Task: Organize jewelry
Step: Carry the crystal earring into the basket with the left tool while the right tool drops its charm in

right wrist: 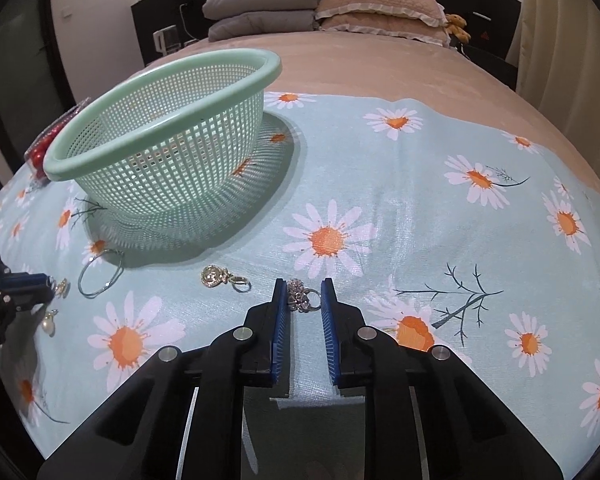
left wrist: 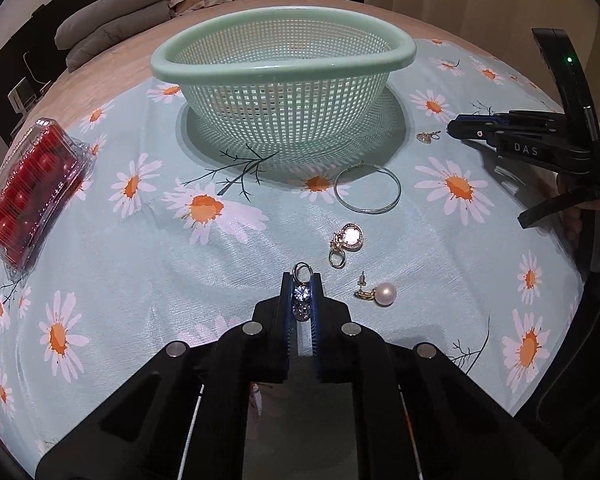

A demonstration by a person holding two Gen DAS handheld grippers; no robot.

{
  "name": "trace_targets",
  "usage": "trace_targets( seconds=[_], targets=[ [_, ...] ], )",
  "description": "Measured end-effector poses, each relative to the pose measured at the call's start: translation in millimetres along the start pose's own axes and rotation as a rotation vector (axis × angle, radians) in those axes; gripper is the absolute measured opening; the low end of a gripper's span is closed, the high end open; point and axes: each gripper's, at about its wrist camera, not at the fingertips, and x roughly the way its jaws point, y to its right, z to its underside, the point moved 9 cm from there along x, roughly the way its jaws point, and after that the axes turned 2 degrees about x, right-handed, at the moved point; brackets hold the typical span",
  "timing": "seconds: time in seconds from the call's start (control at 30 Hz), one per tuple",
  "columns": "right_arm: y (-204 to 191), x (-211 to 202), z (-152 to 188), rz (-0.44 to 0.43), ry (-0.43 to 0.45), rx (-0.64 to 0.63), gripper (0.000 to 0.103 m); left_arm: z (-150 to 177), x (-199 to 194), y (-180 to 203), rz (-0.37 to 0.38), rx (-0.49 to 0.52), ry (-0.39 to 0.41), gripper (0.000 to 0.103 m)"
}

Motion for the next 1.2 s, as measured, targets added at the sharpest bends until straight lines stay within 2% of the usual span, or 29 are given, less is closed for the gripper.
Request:
trace_targets(
  seconds=[0.13,0.4,0.57,0.93,1.2],
  targets=[
    [2.8,-8.7,-0.6,-0.025,-0.001,0.018,0.01,1.0,-3.0,-3.5,0.04,-0.038,-0.019,0.008],
    [7.7,-26.7,-0.4,-0.032,0.01,0.016,0.01,3.5,-12.4,-8.7,0.027,-0.034,-0.042,0.008],
    [7.3,-44.3,-12.1,-0.035,0.039,0.001,0.01,-4.1,-25.2,-20.7,0.023,-0.038,-0.032,0.008],
    [-29.7,-75.4,-72.4,-0.066,0.123,-0.108,0.01,-67.8,-53.4,-43.7,-0.032,-0.013,0.038,0.008],
    [-57.9,-73.7,-107.3,-0.099,0.134,-0.168,0.01,-112.6,-64.6,-38.5,0.005,0.007,0.089,0.008]
  ],
)
